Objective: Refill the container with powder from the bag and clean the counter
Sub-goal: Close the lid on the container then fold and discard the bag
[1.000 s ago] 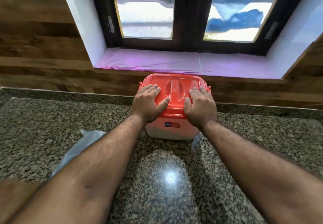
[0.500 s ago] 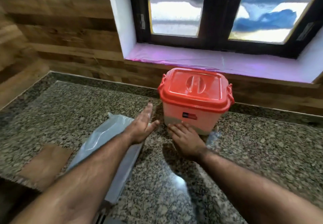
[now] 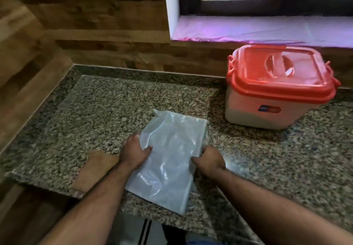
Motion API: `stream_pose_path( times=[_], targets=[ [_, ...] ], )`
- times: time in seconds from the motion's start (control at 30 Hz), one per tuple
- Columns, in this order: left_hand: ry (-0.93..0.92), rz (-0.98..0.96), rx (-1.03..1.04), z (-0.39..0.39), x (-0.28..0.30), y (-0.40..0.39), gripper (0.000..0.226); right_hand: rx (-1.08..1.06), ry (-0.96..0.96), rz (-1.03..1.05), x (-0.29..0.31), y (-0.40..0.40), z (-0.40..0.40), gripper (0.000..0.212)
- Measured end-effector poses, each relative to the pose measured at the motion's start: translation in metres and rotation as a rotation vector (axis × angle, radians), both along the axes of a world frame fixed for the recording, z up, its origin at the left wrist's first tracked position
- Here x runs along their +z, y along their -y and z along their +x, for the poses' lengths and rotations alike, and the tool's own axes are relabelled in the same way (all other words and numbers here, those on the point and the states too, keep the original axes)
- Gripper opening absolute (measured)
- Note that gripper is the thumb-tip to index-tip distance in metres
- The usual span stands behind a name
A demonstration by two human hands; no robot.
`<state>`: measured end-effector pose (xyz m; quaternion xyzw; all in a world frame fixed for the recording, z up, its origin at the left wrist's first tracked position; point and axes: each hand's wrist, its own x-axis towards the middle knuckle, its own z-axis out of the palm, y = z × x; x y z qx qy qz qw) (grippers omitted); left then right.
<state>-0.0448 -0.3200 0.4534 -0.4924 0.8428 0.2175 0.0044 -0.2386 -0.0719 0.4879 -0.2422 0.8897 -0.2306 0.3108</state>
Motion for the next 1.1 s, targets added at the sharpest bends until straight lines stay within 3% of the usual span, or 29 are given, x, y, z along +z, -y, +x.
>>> stream_pose_path(
  times=[0.2, 0.3, 0.37, 0.5, 0.63, 0.73, 0.8, 0.9, 0.97, 1.1],
  targets=[
    [-0.132, 0.366, 0.134, 0.002, 0.011, 0.047, 0.013, -0.207, 0.045, 0.147, -0.015, 0.04, 0.009, 0.031],
    [-0.214, 0.548, 0.185, 0.012, 0.008, 0.056, 0.024, -0.265, 0.08, 0.13, -0.017, 0.041, 0.011, 0.009],
    [-0.216, 0.631, 0.135, 0.018, 0.006, 0.066, 0.027, -0.326, 0.106, 0.069, -0.02, 0.04, 0.012, 0.006],
    [-0.241, 0.695, 0.083, 0.022, -0.001, 0.08, 0.033, -0.421, 0.223, -0.205, -0.019, 0.031, 0.006, 0.029],
    [-0.333, 0.73, 0.091, 0.025, -0.002, 0.076, 0.023, -0.333, 0.392, -0.343, -0.024, 0.014, -0.008, 0.044],
    [-0.373, 0.751, 0.093, 0.022, 0.003, 0.07, 0.028, -0.244, 0.32, -0.414, -0.025, 0.007, -0.013, 0.034],
    [-0.384, 0.736, 0.072, 0.024, 0.001, 0.073, 0.037, -0.223, 0.253, -0.414, -0.024, 0.004, -0.013, 0.038],
    [-0.365, 0.706, 0.007, 0.029, -0.002, 0.076, 0.017, -0.19, 0.145, -0.34, -0.024, 0.001, -0.014, 0.029],
    [-0.405, 0.722, -0.01, 0.03, -0.003, 0.077, 0.011, -0.1, -0.02, -0.301, -0.025, -0.002, -0.017, 0.023],
    [-0.355, 0.792, -0.067, 0.029, 0.007, 0.081, 0.023, 0.214, -0.238, -0.157, -0.022, -0.002, -0.017, 0.015]
  ],
)
